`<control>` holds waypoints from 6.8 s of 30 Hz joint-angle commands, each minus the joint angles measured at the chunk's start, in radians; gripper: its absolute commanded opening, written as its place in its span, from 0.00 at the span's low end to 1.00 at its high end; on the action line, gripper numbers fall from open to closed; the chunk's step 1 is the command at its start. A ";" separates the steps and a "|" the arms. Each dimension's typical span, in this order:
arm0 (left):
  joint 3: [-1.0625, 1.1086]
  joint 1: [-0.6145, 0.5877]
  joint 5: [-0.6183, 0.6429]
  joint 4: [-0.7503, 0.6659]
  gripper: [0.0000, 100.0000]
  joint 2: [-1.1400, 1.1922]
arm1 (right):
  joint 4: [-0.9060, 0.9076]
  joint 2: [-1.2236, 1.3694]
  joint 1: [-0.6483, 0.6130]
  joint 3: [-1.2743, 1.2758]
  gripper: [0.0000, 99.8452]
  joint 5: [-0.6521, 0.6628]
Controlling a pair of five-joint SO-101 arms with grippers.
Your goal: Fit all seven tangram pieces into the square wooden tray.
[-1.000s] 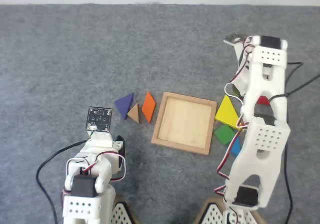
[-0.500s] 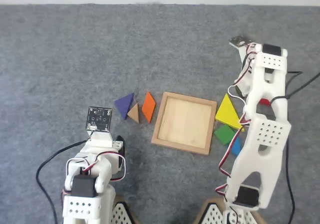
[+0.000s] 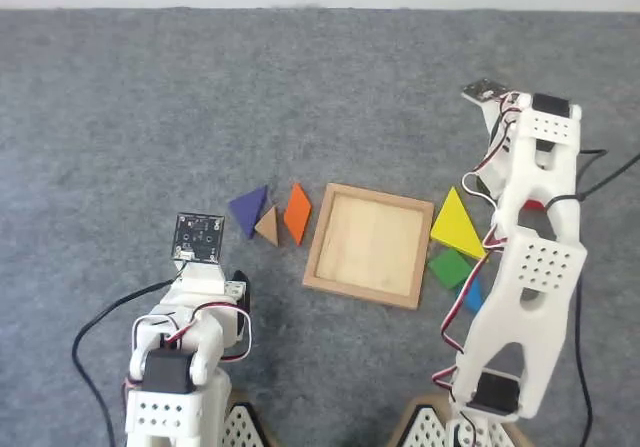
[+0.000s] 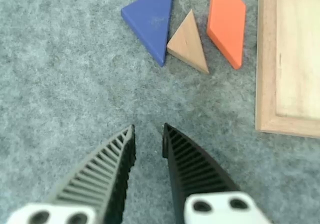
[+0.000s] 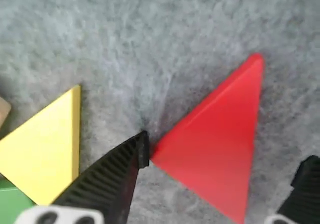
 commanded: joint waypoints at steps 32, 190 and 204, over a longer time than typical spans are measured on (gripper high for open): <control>-0.013 0.003 -0.005 0.006 0.09 -0.020 | 0.277 0.012 0.015 -0.295 0.19 -0.052; -0.013 0.003 -0.005 0.006 0.09 -0.020 | -0.136 -0.555 -0.510 0.578 0.28 -0.354; -0.013 0.003 -0.005 0.006 0.09 -0.020 | -0.246 -0.926 -0.271 0.764 0.28 -0.377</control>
